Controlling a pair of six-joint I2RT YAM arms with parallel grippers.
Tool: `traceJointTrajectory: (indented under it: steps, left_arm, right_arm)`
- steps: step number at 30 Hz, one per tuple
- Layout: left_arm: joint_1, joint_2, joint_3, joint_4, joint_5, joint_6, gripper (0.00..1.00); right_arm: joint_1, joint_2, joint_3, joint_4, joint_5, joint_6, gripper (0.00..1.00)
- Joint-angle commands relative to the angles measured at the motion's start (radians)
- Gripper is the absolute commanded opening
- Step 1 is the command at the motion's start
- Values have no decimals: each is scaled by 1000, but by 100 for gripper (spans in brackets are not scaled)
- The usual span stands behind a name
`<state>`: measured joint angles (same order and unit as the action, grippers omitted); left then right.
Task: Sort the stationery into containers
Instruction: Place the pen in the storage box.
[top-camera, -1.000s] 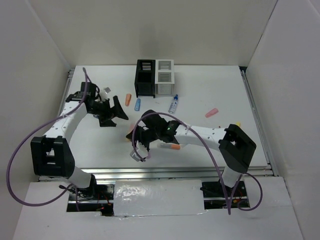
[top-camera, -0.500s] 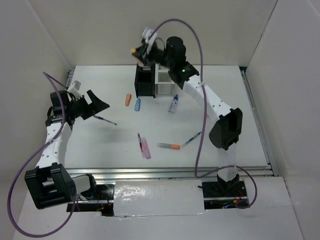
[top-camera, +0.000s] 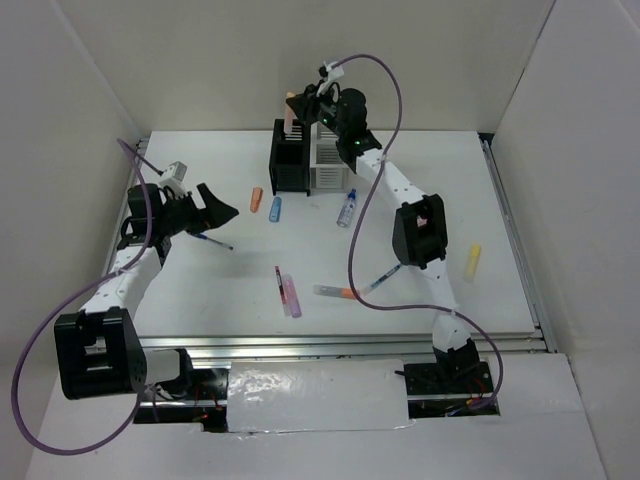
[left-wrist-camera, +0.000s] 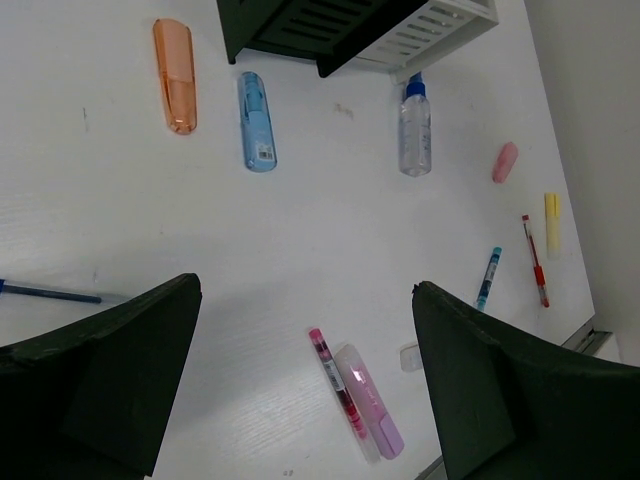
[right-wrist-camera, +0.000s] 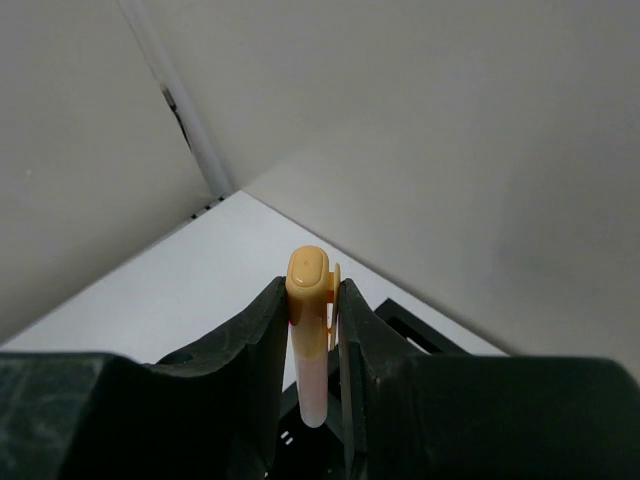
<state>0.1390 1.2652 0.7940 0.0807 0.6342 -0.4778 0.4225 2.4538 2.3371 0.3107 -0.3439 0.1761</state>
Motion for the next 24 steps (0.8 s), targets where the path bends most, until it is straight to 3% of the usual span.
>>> traceJointTrajectory:
  steps: [1,11,20,24]
  left_arm:
    - [-7,26,45,68,12,15,99]
    - [-16,56,40,65,18,31,99]
    - [-32,66,40,47,6,64,99]
    - [-44,74,62,4,-4,110,99]
  right_arm:
    - [-5,55,111,151,26,54,0]
    - [10,129,82,260,150,-21,0]
    - [15,160,76,283,146,-82,0]
    - [15,172,65,303,141,-109,7]
